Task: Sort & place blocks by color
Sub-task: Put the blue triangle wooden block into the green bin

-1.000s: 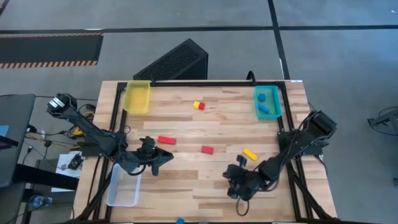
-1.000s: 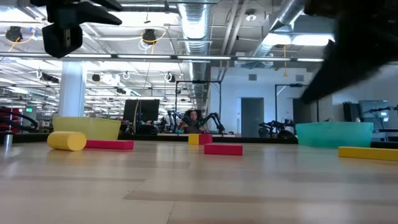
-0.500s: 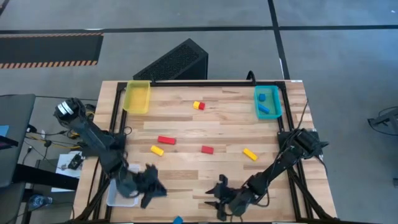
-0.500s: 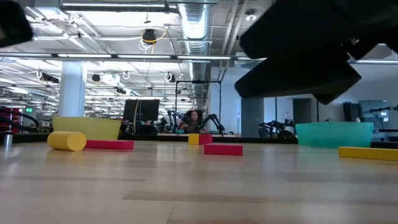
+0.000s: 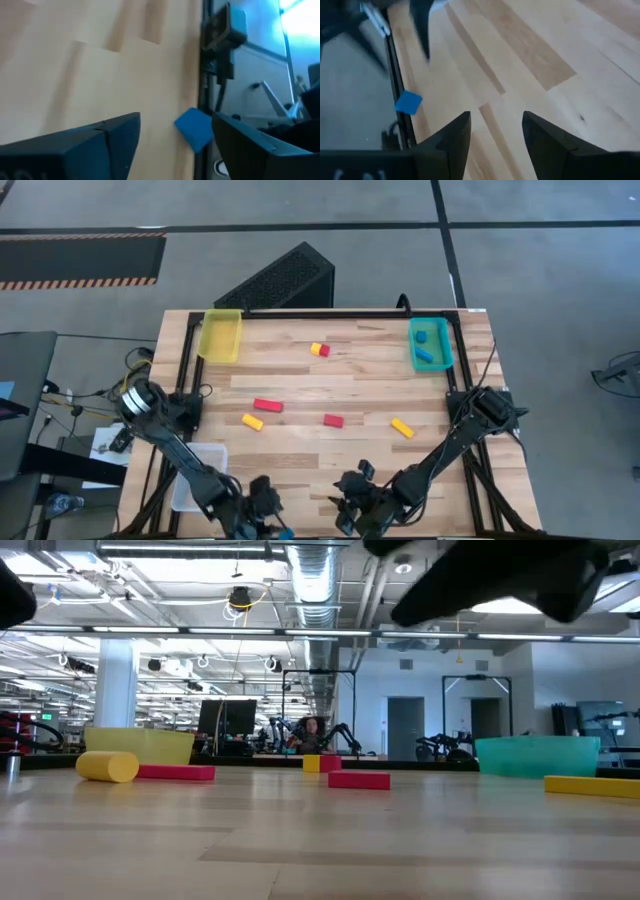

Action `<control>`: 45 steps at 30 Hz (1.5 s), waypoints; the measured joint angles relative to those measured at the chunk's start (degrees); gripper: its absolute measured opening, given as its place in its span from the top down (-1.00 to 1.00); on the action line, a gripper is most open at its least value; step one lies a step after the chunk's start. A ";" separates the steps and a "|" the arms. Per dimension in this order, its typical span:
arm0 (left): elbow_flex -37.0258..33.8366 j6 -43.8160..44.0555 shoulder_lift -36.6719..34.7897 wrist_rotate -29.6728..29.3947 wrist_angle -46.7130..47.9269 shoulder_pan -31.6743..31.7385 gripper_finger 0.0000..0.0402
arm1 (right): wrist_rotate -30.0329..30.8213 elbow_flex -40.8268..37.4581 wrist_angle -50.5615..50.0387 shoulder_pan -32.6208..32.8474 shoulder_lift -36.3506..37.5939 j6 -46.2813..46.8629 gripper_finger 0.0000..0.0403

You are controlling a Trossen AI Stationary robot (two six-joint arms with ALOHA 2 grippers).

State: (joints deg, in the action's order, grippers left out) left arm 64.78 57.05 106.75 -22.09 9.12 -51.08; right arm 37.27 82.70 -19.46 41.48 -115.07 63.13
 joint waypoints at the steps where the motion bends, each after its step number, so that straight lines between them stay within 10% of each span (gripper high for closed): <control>1: 1.55 -1.19 1.55 0.36 -0.06 -0.28 -0.22 | -0.10 1.07 -1.45 0.04 0.00 1.05 0.02; 11: 11.15 -18.70 10.77 -0.09 0.18 -3.75 -0.25 | -3.72 6.18 -7.41 2.17 0.00 5.73 0.04; 21: 11.58 -6.75 12.51 -10.61 1.08 -3.18 -0.25 | -2.77 6.18 -11.55 4.25 -0.31 15.28 0.09; 45: 11.58 7.49 12.51 -10.89 3.44 -3.17 -0.25 | -0.81 6.18 -12.47 5.07 -0.33 16.55 0.19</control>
State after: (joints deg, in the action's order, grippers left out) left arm 76.36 64.54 119.26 -32.98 12.56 -54.25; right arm 36.47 88.88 -31.92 46.54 -115.39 79.68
